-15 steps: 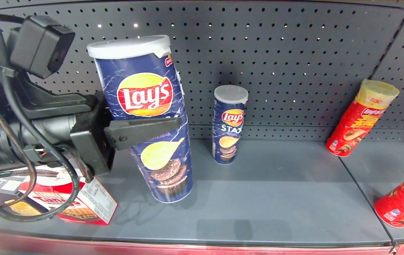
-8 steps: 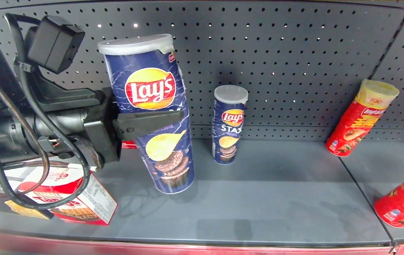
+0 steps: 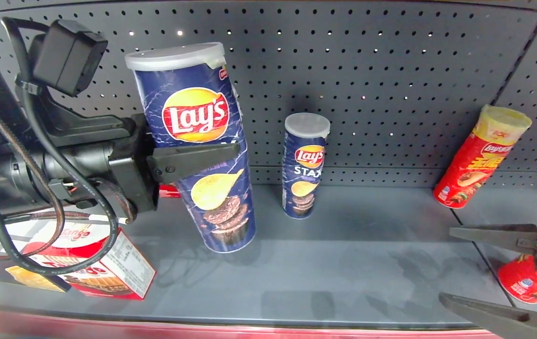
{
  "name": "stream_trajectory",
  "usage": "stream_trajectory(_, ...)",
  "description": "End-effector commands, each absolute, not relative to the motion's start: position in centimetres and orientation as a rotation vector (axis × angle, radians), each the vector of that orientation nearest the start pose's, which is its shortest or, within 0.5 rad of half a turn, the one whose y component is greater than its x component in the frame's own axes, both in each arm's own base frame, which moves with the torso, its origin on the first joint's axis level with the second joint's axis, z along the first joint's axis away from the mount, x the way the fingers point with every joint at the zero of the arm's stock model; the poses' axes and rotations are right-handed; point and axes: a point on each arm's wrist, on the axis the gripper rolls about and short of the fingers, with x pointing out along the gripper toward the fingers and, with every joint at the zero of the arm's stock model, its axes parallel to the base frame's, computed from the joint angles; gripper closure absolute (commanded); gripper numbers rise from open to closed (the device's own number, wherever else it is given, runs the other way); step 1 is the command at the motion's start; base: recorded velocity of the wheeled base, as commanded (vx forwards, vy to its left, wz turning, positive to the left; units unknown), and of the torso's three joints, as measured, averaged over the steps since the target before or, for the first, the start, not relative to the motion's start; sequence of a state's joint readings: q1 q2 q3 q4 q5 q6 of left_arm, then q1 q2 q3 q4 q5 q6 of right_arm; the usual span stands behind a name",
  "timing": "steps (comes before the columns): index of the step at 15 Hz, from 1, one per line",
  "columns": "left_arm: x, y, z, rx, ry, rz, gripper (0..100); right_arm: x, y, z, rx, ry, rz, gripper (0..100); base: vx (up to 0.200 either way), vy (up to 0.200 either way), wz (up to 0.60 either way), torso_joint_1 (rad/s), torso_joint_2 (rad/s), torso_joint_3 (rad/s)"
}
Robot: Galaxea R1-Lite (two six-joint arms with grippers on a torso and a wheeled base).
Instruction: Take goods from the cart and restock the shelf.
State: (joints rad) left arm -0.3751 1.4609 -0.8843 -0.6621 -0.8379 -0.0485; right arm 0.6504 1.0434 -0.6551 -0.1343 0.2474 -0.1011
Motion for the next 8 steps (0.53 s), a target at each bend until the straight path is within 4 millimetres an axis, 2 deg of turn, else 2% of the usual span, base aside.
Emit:
stream_trajectory(1,22.6,-10.7,27.4,-0.023,-0.056,-1.213,100,12.3,10.6,23.3,-0.16,0.263,0.927,0,0.0,0.0,0.0,0.0,0.0,0.0)
stream_trajectory(3,22.6,-10.7,27.3,-0.022,-0.052,-1.213,100,14.4,12.0,23.3,-0.166,0.291,0.904,0,0.0,0.0,0.0,0.0,0.0,0.0)
stream_trajectory(6,22.9,-10.1,27.3,-0.022,-0.053,-1.19,100,17.3,13.9,23.3,-0.167,0.242,0.823,0,0.0,0.0,0.0,0.0,0.0,0.0)
stream_trajectory(8,23.3,-9.2,27.3,-0.018,-0.053,-1.191,100,19.8,14.7,22.2,-0.166,0.245,0.779,0,0.0,0.0,0.0,0.0,0.0,0.0)
